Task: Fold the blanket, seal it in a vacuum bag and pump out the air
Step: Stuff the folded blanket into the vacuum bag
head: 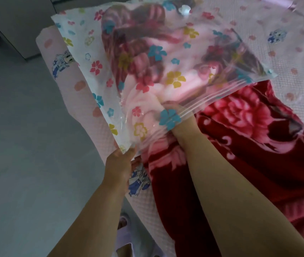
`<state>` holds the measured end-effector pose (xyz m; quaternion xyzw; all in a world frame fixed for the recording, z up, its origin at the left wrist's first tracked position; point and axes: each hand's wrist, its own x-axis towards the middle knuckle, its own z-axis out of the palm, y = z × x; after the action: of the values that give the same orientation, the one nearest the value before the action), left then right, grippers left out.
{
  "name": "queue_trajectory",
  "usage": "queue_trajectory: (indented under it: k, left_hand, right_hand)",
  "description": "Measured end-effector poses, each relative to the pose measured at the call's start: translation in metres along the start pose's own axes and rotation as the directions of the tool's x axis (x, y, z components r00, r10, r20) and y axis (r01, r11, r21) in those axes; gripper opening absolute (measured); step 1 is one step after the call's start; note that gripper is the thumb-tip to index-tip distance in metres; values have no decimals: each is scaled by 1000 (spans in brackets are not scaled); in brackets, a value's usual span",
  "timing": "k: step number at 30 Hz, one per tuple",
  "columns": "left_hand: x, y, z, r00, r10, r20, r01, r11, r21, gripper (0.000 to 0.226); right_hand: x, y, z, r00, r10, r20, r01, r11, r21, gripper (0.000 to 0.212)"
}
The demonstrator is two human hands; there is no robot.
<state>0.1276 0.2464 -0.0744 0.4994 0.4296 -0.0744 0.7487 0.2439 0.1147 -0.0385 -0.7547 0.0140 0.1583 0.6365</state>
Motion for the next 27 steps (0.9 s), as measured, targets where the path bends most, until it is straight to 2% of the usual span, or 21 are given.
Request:
queue_trajectory:
  k: [1,3,4,5,6,7,8,10,12,14,16,18,21,23,24,25,26,27]
  left_hand:
    - [1,-1,-1,998,31,-51,-27,997,78,18]
    - [-2,7,-2,948,261,-185,-191,925,328,30]
    - [-6,11,1,869,427,-251,-277,839,468,29]
    - [-12,18,8,777,581,-245,-364,730,579,23]
    - [-20,26,18,689,704,-173,-460,609,646,23]
    - [-26,32,30,622,782,-35,-549,468,692,28]
    - [-31,36,45,550,824,140,-635,303,710,33]
    - [-38,44,76,429,800,420,-714,16,699,42]
    - [-39,49,104,385,709,591,-671,-224,706,55]
    - [-37,56,125,361,643,675,-604,-390,695,52]
    - [-31,65,140,337,608,719,-562,-483,672,35]
    - [-25,72,153,344,579,739,-535,-526,661,21]
    - [-20,76,167,344,544,765,-527,-562,637,20]
    - [-19,76,176,339,528,779,-529,-578,622,22]
    - [-18,76,180,330,521,787,-526,-591,612,23]
    - [-17,77,185,331,515,791,-520,-600,608,25]
    - [-15,78,189,334,506,795,-516,-608,604,29]
    - [-13,79,194,337,491,803,-518,-616,593,34]
  right_hand:
    - [-8,-1,-7,1000,21,-21,-23,996,-88,9]
    - [-29,4,-27,993,27,-117,-60,956,-287,15]
    - [-43,7,-39,982,25,-187,-88,938,-335,17]
    - [-55,7,-51,962,30,-273,-127,930,-345,19]
    - [-66,9,-63,933,29,-359,-167,919,-358,21]
    - [-77,10,-74,903,34,-429,-210,905,-371,22]
    - [-88,11,-86,871,41,-490,-253,892,-375,24]
    - [-112,14,-105,820,41,-571,-319,861,-397,29]
    - [-136,21,-119,763,-35,-645,-367,798,-478,35]
    - [-156,32,-130,671,-78,-738,-463,733,-498,47]
    - [-171,42,-141,557,-24,-830,-582,702,-411,67]
    - [-178,50,-154,473,80,-877,-653,701,-288,86]
    - [-177,60,-174,342,223,-913,-703,706,-90,108]
    - [-180,70,-192,188,376,-908,-719,682,133,131]
    - [-183,75,-200,114,490,-864,-690,665,286,140]
    - [-186,81,-207,73,617,-783,-623,642,447,146]
    - [-188,86,-213,81,731,-678,-532,607,590,149]
    - [-190,90,-217,125,801,-586,-451,572,685,149]
